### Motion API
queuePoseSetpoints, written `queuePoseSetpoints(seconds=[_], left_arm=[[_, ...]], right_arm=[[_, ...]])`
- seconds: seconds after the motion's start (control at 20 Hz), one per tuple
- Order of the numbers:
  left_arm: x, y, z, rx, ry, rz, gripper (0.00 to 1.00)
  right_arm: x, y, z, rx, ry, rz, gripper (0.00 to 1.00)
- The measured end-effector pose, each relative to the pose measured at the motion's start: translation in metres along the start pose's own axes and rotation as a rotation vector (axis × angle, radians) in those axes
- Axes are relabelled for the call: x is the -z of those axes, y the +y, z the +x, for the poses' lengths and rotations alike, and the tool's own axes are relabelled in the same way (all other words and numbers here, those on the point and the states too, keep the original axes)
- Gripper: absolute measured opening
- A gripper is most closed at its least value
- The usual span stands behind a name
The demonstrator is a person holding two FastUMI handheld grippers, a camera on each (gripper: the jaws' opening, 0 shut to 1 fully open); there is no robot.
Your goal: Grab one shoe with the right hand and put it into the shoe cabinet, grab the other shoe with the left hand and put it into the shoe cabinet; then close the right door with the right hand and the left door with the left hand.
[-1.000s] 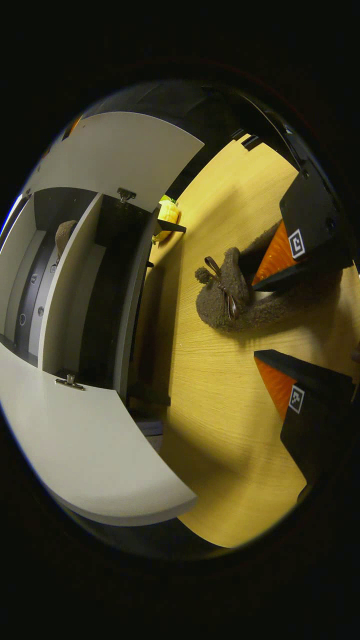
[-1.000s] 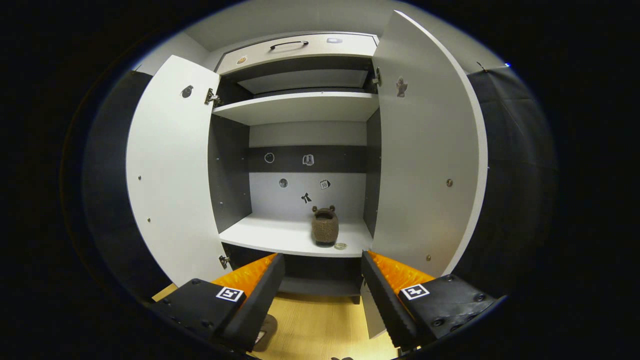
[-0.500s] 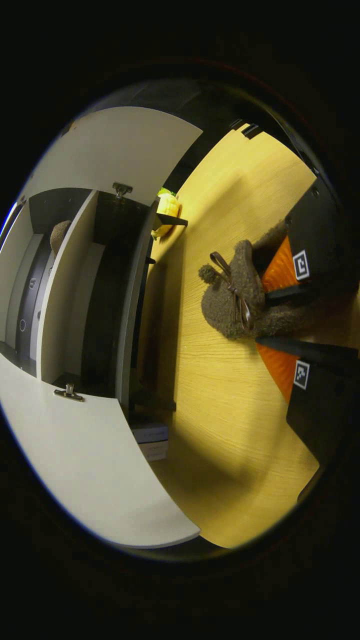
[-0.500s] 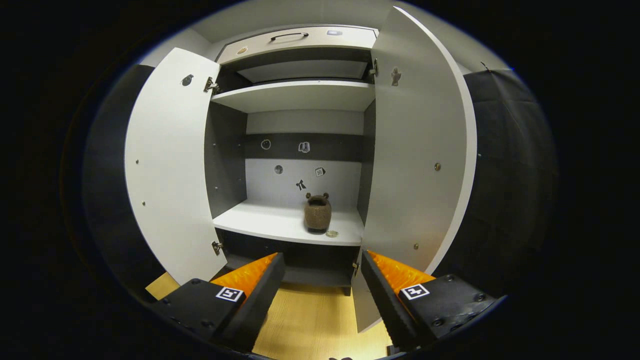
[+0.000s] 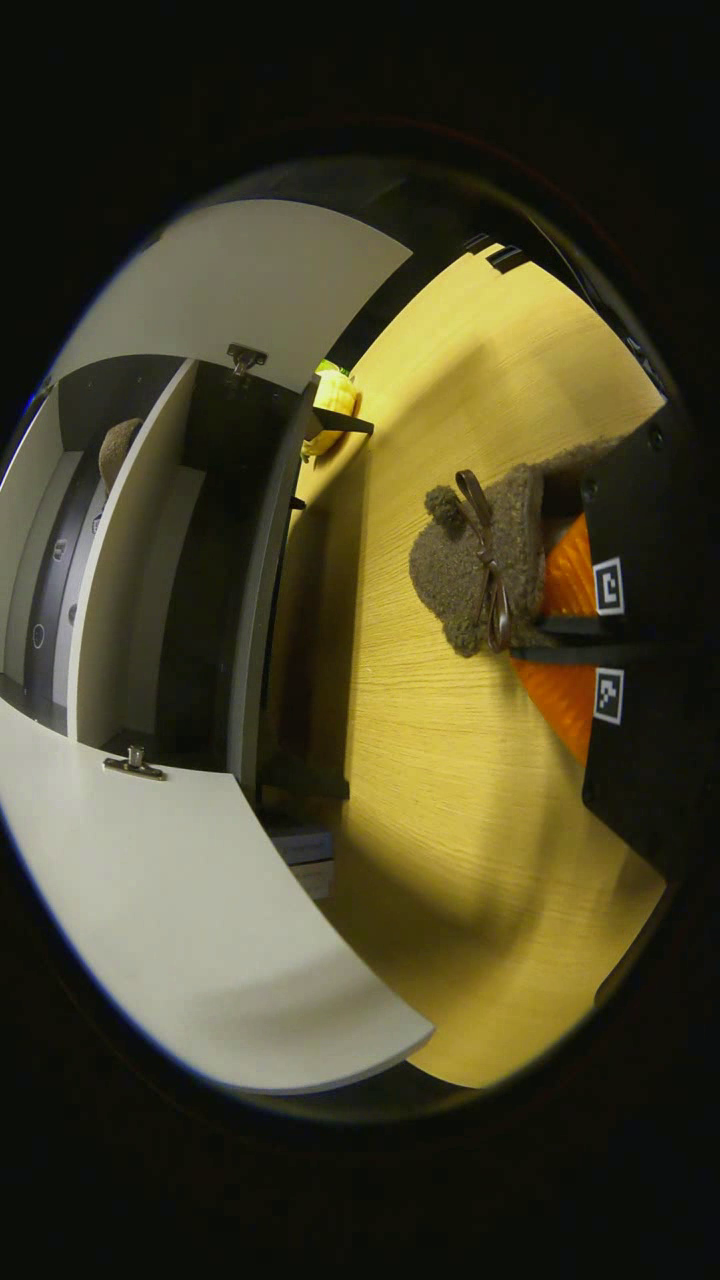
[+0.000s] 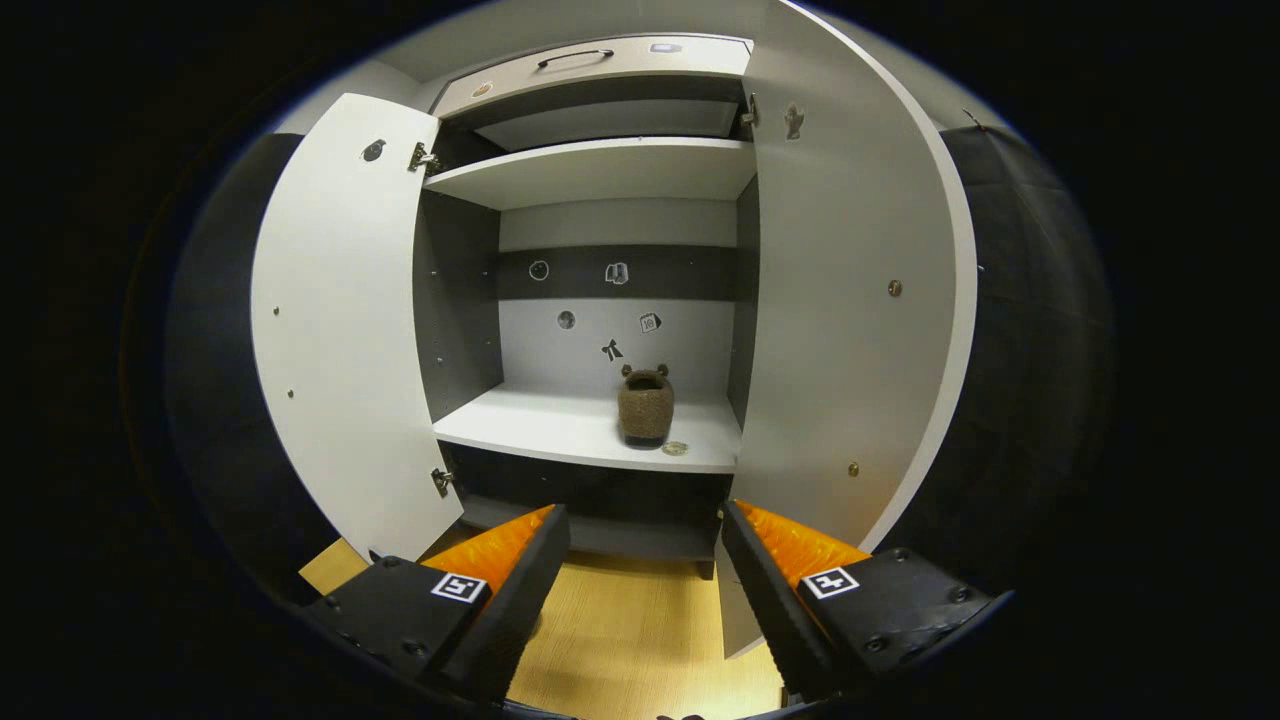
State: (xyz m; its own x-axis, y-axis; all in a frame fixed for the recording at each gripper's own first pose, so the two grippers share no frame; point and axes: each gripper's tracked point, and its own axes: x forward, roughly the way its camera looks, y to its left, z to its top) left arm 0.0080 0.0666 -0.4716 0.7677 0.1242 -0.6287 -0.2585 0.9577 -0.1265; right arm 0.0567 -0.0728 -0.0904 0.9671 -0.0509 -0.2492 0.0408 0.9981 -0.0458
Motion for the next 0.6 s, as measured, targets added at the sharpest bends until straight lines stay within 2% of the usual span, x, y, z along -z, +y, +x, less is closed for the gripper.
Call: queuePoseSetpoints(seconds=[0.1,0.25,0.5,0.6], left_arm=[[-0.02,-0.009,-0.021,0.024,-0.033,-0.01,0.05],[-0.062,-0.018,-0.059,0.024,-0.087,0.038,0.05],[-0.167,-0.039,-0.114,0.018,-0.177,-0.003,0.05],[-0.217,-0.043,-0.128,-0.007,-0.225,0.031,0.05]], right_arm=[[-0.001,0.007,0.001,-0.024,-0.005,0.002,0.98],[-0.005,0.017,0.0,-0.067,-0.022,0.017,0.99],[-0.007,0.025,-0.006,-0.12,-0.04,0.041,0.99],[-0.005,0.024,-0.01,-0.13,-0.041,0.073,0.99]])
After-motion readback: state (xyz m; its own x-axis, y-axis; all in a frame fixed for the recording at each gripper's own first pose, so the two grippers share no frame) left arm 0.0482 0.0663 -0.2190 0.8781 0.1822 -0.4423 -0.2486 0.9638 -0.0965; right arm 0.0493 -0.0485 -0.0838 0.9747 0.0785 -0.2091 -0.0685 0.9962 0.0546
